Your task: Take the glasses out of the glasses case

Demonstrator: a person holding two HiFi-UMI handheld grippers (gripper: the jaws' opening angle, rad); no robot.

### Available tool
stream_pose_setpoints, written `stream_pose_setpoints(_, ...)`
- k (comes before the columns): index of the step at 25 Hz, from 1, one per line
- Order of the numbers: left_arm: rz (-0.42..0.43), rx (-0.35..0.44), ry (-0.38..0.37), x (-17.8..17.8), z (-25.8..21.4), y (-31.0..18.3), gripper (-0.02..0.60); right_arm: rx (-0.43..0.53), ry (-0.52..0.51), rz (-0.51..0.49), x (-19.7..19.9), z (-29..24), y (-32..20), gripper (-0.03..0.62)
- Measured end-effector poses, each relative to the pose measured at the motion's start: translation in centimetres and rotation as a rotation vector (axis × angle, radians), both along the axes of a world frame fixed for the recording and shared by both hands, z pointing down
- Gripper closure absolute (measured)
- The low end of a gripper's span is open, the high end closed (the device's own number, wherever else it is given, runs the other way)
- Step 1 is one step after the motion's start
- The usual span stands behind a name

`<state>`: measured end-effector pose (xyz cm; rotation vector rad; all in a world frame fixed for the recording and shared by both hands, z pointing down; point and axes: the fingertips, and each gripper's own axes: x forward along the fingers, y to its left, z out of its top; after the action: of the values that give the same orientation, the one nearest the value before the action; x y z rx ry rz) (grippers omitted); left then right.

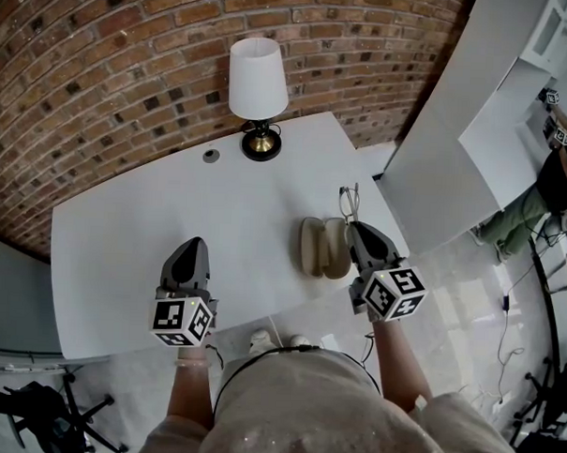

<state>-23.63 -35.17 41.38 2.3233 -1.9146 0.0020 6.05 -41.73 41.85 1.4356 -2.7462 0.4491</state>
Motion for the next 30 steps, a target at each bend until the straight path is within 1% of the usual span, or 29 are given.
stream_pose_setpoints(18,-0.004,0.012,-0.013,0.1,-0.5,-1.6,0.575,0.026,-0.01,0.003,0.3,-0.6,-1.7,0.572)
stream_pose_setpoints(30,0.0,-0.006,-0.018,0.1,-0.1,-2.8,0.575,0.015,-0.018,0.005,0.4,0.1,-2.7,0.572)
